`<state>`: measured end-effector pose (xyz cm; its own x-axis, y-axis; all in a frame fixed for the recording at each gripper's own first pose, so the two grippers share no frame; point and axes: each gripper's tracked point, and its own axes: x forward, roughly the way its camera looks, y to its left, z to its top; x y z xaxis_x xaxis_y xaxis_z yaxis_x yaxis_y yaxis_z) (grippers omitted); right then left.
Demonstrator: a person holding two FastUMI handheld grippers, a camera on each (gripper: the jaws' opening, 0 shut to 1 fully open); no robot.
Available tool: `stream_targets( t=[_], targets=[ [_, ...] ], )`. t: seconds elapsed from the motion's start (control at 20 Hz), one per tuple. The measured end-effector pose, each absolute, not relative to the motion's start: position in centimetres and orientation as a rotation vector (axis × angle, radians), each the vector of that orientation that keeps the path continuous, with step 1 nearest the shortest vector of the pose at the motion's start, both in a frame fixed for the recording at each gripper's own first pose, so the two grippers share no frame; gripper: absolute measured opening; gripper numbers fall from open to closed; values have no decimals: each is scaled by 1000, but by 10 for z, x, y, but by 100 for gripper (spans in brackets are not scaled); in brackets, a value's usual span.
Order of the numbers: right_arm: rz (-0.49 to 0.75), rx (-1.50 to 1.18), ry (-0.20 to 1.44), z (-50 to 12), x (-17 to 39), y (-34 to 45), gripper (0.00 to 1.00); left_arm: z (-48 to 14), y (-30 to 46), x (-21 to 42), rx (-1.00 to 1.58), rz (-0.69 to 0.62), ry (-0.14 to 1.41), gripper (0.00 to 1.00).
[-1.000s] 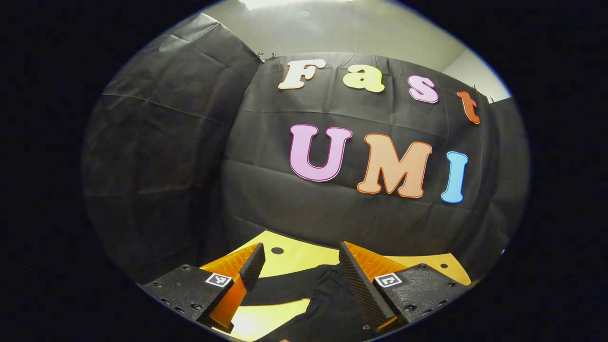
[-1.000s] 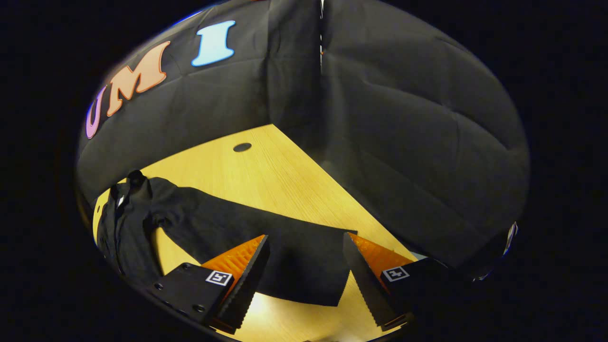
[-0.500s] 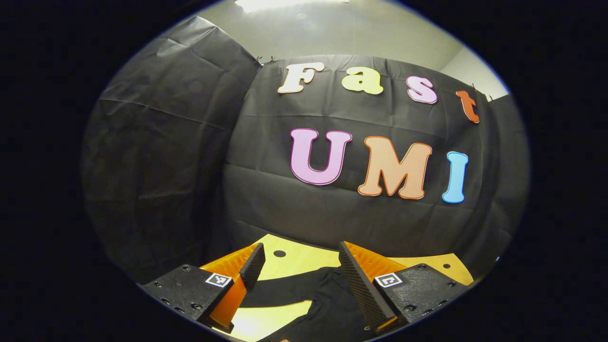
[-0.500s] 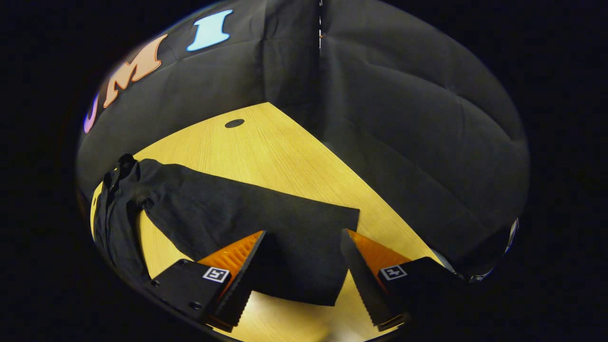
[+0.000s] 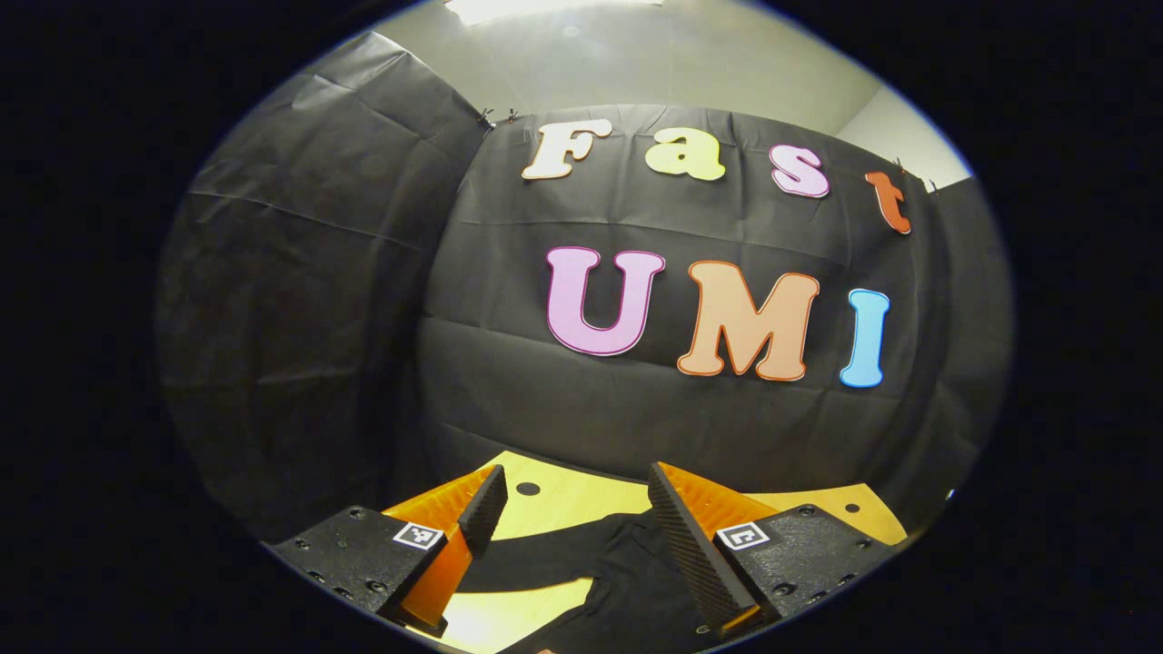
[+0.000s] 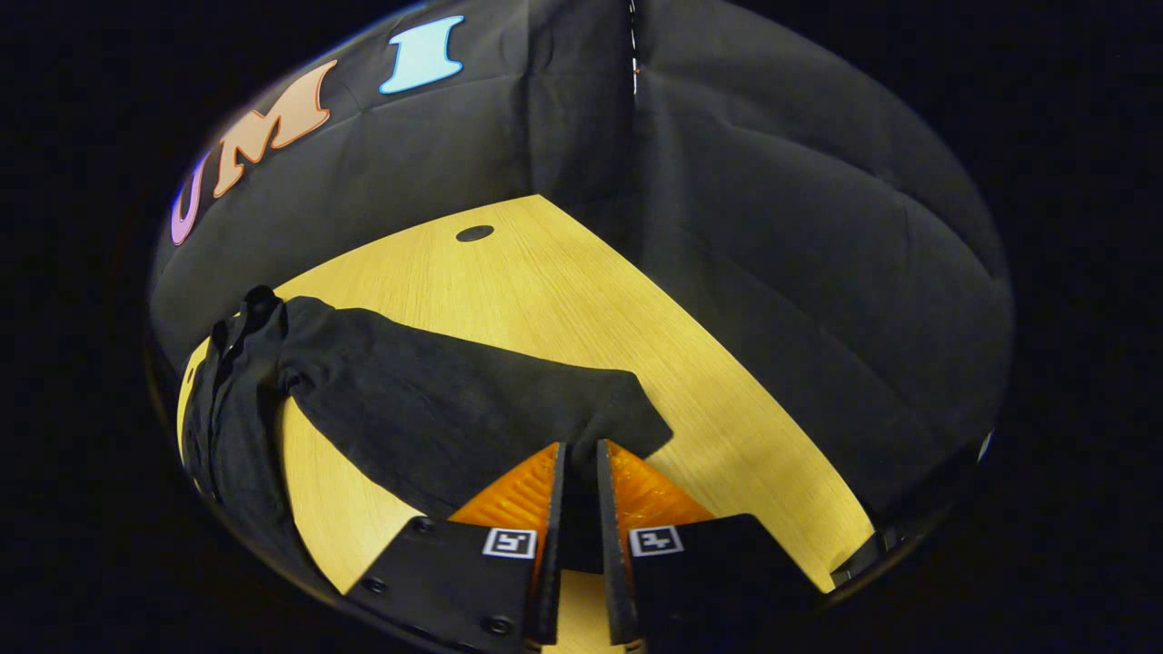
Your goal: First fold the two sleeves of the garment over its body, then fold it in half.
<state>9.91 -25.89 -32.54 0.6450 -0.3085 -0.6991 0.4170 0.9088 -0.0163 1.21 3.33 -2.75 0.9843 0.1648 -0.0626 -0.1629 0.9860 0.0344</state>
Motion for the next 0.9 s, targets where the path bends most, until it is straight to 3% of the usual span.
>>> stream_targets(
  t=[0.1,0.15,0.3,0.6,0.9],
  targets=[
    [-422,185,780,-324,100,-257,17,-28,33,13,25,161,65,92],
    [-429,191,783,-323,101,-257,9,-29,34,12,24,161,65,93],
    [-448,155,801,-321,101,-256,4,-27,40,12,23,167,65,92],
    [-384,154,713,-291,100,-257,3,-27,58,2,26,192,59,92],
    [-285,156,576,-186,113,-235,0,-41,79,-3,-1,211,79,92]
  ],
)
